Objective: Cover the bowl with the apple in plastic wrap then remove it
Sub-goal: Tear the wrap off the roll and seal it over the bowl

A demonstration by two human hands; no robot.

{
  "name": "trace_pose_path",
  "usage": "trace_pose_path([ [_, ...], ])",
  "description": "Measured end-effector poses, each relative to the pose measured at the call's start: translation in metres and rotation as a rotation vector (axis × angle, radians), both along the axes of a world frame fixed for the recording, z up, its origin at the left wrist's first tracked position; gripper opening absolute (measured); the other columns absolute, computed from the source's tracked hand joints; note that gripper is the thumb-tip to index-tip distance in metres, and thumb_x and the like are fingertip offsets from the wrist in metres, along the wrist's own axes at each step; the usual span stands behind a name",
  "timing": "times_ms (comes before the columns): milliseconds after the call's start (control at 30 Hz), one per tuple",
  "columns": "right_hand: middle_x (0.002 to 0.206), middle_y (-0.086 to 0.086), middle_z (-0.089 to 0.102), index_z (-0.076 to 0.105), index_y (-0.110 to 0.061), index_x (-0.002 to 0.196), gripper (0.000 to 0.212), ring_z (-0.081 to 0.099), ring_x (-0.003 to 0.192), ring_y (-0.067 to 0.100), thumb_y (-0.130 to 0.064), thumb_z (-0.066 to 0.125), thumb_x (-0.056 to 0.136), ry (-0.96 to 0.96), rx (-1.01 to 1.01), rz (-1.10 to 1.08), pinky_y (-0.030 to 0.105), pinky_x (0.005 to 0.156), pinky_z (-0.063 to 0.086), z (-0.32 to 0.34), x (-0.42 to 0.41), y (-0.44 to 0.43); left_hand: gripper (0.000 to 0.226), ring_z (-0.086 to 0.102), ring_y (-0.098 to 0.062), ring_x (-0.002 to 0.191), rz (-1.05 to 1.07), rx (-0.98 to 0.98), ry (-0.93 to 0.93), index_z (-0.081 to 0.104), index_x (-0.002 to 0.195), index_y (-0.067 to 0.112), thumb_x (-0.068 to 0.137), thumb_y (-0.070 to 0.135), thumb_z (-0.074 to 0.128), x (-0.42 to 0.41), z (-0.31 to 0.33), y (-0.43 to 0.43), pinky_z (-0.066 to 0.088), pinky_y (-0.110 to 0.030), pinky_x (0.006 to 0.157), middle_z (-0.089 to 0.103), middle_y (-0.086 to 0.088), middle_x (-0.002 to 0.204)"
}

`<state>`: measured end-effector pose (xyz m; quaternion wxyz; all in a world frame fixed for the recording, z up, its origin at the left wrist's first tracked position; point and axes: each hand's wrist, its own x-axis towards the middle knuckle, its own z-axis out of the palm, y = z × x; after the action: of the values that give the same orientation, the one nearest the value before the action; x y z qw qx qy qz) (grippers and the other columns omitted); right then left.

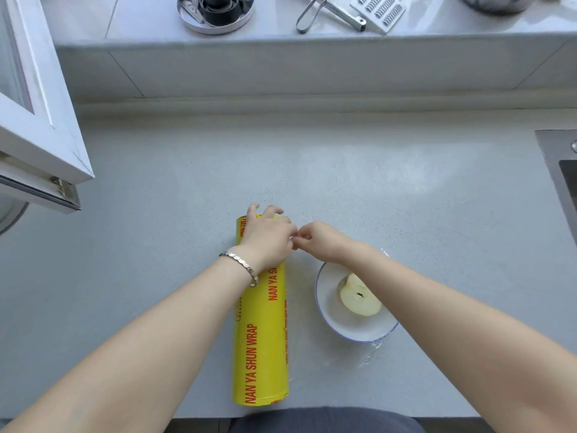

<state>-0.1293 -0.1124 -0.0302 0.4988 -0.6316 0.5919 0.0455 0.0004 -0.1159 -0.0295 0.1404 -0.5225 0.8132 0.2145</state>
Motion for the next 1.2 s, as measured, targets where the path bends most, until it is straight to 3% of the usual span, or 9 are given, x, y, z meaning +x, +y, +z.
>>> trace_pose_path([
  [67, 0.101, 0.015, 0.066, 0.064, -0.009, 0.094, 0.028, 0.055, 0.086, 0.025, -0.025, 0.041, 0.094, 0.02, -0.068, 0.019, 0.03, 0.07, 0.039, -0.003, 0.0, 0.003, 0.031, 0.027, -0.018, 0.133, -0.072, -0.032, -0.034, 0.059, 0.112, 0.025, 0.098, 0.025, 0.032, 0.004, -0.002, 0.001, 0.006, -0.05, 0.111, 0.055, 0.01, 0.125],
  [133, 0.11, 0.017, 0.064, 0.061, -0.008, 0.102, 0.034, 0.056, 0.1, 0.031, -0.026, 0.033, 0.096, 0.102, -0.18, 0.059, 0.034, 0.075, 0.04, -0.004, 0.002, 0.009, 0.031, 0.029, -0.018, 0.131, -0.071, -0.058, -0.006, 0.06, 0.109, 0.024, 0.099, 0.029, 0.03, 0.008, -0.004, 0.003, 0.007, -0.048, 0.111, 0.056, 0.012, 0.122],
  [333, 0.105, 0.021, 0.064, 0.058, -0.004, 0.094, 0.036, 0.057, 0.098, 0.037, -0.028, 0.032, 0.094, 0.176, -0.33, 0.001, 0.033, 0.067, 0.032, -0.01, 0.014, 0.015, 0.024, 0.046, -0.018, 0.117, 0.036, -0.254, 0.158, 0.067, 0.089, 0.021, 0.091, 0.014, 0.044, 0.014, -0.016, 0.009, 0.001, -0.037, 0.102, 0.067, 0.01, 0.097],
  [533, 0.1, 0.021, 0.065, 0.057, -0.007, 0.083, 0.033, 0.058, 0.095, 0.037, -0.027, 0.033, 0.093, 0.207, -0.354, -0.039, 0.032, 0.065, 0.033, -0.012, 0.015, 0.014, 0.014, 0.065, -0.025, 0.075, -0.008, -0.424, 0.174, 0.062, 0.055, 0.018, 0.061, 0.006, 0.059, 0.01, -0.026, 0.01, 0.021, -0.038, 0.09, 0.064, 0.01, 0.058],
  [667, 0.099, 0.023, 0.065, 0.059, -0.004, 0.085, 0.033, 0.057, 0.094, 0.037, -0.025, 0.034, 0.091, 0.216, -0.352, -0.067, 0.034, 0.066, 0.033, -0.011, 0.019, 0.014, 0.014, 0.065, -0.022, 0.074, -0.033, -0.43, 0.185, 0.062, 0.054, 0.02, 0.058, 0.007, 0.057, 0.012, -0.026, 0.01, 0.023, -0.036, 0.089, 0.063, 0.012, 0.056],
  [800, 0.094, 0.022, 0.065, 0.045, -0.012, 0.068, 0.027, 0.056, 0.089, 0.037, -0.026, 0.036, 0.089, 0.187, -0.312, -0.093, 0.033, 0.064, 0.032, -0.011, 0.02, 0.012, 0.015, 0.066, -0.021, 0.075, -0.035, -0.441, 0.184, 0.062, 0.053, 0.021, 0.057, 0.007, 0.057, 0.013, -0.026, 0.01, 0.023, -0.036, 0.088, 0.062, 0.012, 0.056],
  [967, 0.057, 0.004, 0.042, 0.029, -0.016, 0.051, 0.042, 0.041, 0.072, 0.029, -0.03, 0.042, 0.088, 0.15, -0.225, -0.103, 0.031, 0.063, 0.028, -0.01, 0.016, 0.008, 0.015, 0.066, -0.02, 0.074, -0.03, -0.442, 0.191, 0.062, 0.053, 0.022, 0.055, 0.008, 0.057, 0.015, -0.024, 0.009, 0.023, -0.037, 0.089, 0.062, 0.014, 0.057],
  [1067, 0.055, 0.0, 0.039, 0.03, -0.018, 0.05, 0.044, 0.04, 0.07, 0.026, -0.033, 0.048, 0.087, 0.126, -0.178, -0.088, 0.03, 0.063, 0.028, -0.01, 0.014, 0.002, 0.014, 0.066, -0.02, 0.077, -0.014, -0.439, 0.195, 0.063, 0.054, 0.022, 0.058, 0.009, 0.06, 0.017, -0.024, 0.008, 0.021, -0.037, 0.091, 0.063, 0.014, 0.059],
  [1200, 0.065, 0.002, 0.059, 0.044, -0.018, 0.054, 0.033, 0.043, 0.052, 0.007, -0.022, 0.049, 0.087, -0.06, -0.064, -0.13, 0.02, 0.05, 0.032, -0.005, 0.006, -0.002, 0.029, 0.054, -0.021, 0.109, 0.041, -0.264, 0.205, 0.068, 0.076, 0.017, 0.082, 0.02, 0.039, 0.02, -0.016, 0.008, 0.006, -0.036, 0.102, 0.07, 0.008, 0.089],
])
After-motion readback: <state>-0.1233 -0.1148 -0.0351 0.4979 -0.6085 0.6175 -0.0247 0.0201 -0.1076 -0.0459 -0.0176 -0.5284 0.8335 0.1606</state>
